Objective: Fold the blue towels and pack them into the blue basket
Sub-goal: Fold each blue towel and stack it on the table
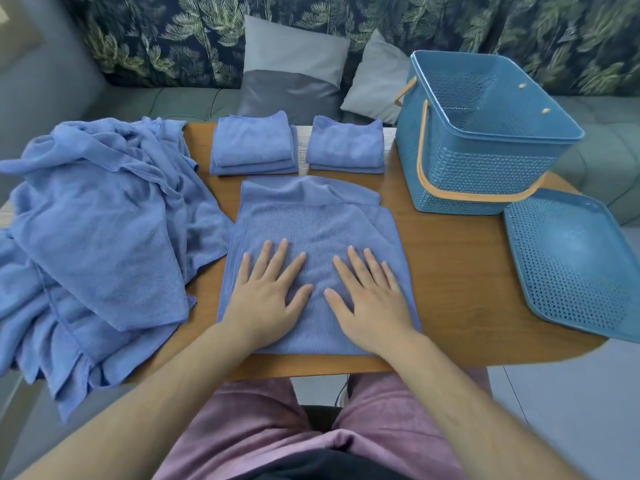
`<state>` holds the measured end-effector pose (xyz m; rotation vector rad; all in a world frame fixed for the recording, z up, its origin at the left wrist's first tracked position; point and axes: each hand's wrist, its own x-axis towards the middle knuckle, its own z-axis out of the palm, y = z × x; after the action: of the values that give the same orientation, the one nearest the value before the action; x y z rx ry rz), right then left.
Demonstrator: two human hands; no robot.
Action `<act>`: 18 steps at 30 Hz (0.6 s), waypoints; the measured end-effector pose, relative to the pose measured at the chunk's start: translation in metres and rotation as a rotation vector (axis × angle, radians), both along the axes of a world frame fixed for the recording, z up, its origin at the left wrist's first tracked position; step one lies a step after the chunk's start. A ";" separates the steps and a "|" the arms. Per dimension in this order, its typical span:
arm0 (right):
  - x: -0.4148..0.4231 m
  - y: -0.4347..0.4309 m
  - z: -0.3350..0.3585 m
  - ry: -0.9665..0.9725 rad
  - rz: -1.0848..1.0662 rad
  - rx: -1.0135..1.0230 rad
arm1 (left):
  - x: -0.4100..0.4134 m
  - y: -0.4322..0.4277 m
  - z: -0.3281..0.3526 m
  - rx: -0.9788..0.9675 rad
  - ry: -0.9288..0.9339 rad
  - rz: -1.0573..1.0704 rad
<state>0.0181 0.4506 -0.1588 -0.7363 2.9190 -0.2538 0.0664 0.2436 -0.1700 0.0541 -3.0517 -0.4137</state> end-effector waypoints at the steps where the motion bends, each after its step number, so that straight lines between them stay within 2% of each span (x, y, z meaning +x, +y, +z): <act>1: 0.014 0.003 -0.001 0.022 -0.005 -0.012 | 0.011 0.005 -0.002 -0.014 0.001 0.003; 4: 0.032 -0.002 -0.002 0.073 -0.047 -0.104 | 0.020 0.017 -0.006 -0.004 0.047 0.040; 7: 0.009 -0.024 0.000 0.112 -0.047 -0.196 | -0.011 0.019 0.002 0.037 0.121 0.056; 10: -0.020 -0.038 -0.003 0.082 -0.025 -0.144 | -0.041 0.013 0.005 0.025 0.027 0.027; 14: -0.024 -0.028 -0.005 0.026 -0.008 -0.039 | -0.039 0.000 -0.001 -0.031 -0.011 0.015; 18: -0.008 -0.009 0.000 0.020 -0.017 -0.168 | -0.027 0.001 -0.001 -0.007 0.000 0.024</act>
<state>0.0097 0.4416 -0.1592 -0.7407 2.9500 -0.5018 0.0394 0.2441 -0.1714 0.0907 -3.0491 -0.4016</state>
